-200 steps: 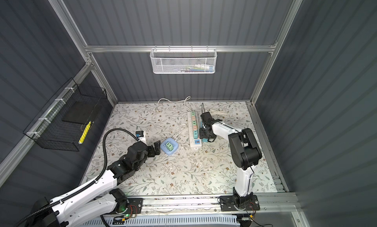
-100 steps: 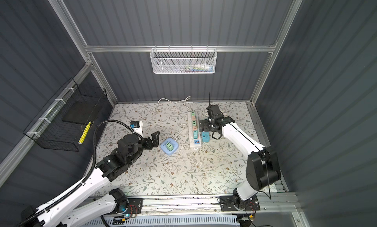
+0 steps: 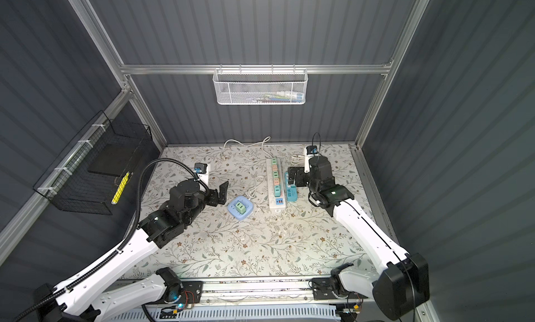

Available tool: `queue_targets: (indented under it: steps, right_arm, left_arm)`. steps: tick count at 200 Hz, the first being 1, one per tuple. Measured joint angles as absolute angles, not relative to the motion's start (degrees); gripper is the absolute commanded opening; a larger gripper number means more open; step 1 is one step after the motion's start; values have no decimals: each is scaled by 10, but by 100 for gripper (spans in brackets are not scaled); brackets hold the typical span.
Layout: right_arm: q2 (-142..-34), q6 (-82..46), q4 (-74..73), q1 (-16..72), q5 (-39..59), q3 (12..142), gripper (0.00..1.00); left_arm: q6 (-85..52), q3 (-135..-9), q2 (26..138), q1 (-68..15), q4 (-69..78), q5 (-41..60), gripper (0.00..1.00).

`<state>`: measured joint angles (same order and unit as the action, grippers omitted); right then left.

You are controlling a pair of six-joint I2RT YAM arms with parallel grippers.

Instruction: Insert the plug

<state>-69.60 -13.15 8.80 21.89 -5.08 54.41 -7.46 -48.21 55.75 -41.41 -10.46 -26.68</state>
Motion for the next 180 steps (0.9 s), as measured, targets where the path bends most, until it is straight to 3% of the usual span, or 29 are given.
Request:
queue_targets:
  steps: [34,80,142,180]
  right_arm:
    - [-700,-112,39,207,-58,481,99]
    - [-676,-93,-51,179,-58,452,99]
    - [-673,-101,-81,152,-25,434,99]
    - [-657,-105,-91,146,-18,424,99]
  left_arm:
    - [-39,-371,563,-414,6,-354,100]
    - [61,-238,599,-387,266,-416,100]
    - [100,-218,758,-255,457,-381,100]
    - [62,-183,788,-119,507,-282,100]
